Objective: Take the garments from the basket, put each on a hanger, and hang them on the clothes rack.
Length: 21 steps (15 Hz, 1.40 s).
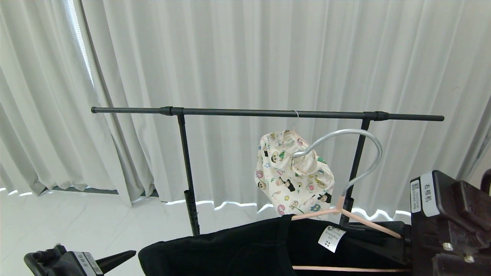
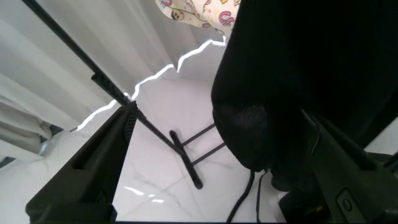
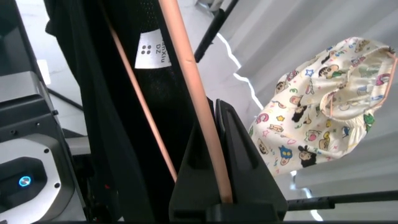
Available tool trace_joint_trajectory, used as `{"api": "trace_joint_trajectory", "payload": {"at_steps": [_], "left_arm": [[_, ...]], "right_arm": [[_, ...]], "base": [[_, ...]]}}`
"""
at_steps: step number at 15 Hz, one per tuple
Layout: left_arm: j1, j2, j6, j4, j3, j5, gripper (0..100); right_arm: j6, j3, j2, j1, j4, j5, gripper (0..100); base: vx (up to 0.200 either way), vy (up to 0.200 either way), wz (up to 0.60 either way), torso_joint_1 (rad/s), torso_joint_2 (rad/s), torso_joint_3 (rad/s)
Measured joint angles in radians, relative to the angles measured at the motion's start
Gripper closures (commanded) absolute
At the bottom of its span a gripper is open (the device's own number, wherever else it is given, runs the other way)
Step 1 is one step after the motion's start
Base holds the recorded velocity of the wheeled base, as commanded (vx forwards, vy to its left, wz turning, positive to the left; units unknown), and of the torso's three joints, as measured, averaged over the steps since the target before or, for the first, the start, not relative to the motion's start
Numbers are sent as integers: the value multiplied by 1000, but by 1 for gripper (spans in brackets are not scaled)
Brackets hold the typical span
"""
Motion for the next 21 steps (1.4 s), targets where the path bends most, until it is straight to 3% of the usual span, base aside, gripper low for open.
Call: {"api": "trace_joint_trajectory", "payload": {"at_steps": [7, 11, 14, 17, 19, 21], "left_arm": [[21, 0, 1, 0, -3, 0, 100], [183, 12, 18, 2, 7, 7, 100], [343, 27, 87, 3, 11, 10, 100], [456, 39, 200, 4, 20, 124, 100], [469, 44, 214, 3, 22, 132, 100], [419, 44, 213, 3, 21, 134, 100]], "right_arm": [[-3, 5, -6, -4, -6, -7, 100], [-3, 8, -7, -46, -6, -10, 100], [-2, 6, -7, -71, -7, -11, 100], [-3, 6, -7, -86, -7, -31, 100], [-3, 5, -7, -89, -8, -64, 100], [-3, 5, -7, -90, -8, -76, 100]], "base": [[0, 0, 0, 0, 0, 0], [0, 0, 0, 0, 0, 0], [0, 0, 0, 0, 0, 0], [0, 0, 0, 0, 0, 0], [0, 0, 0, 0, 0, 0], [0, 0, 0, 0, 0, 0]]}}
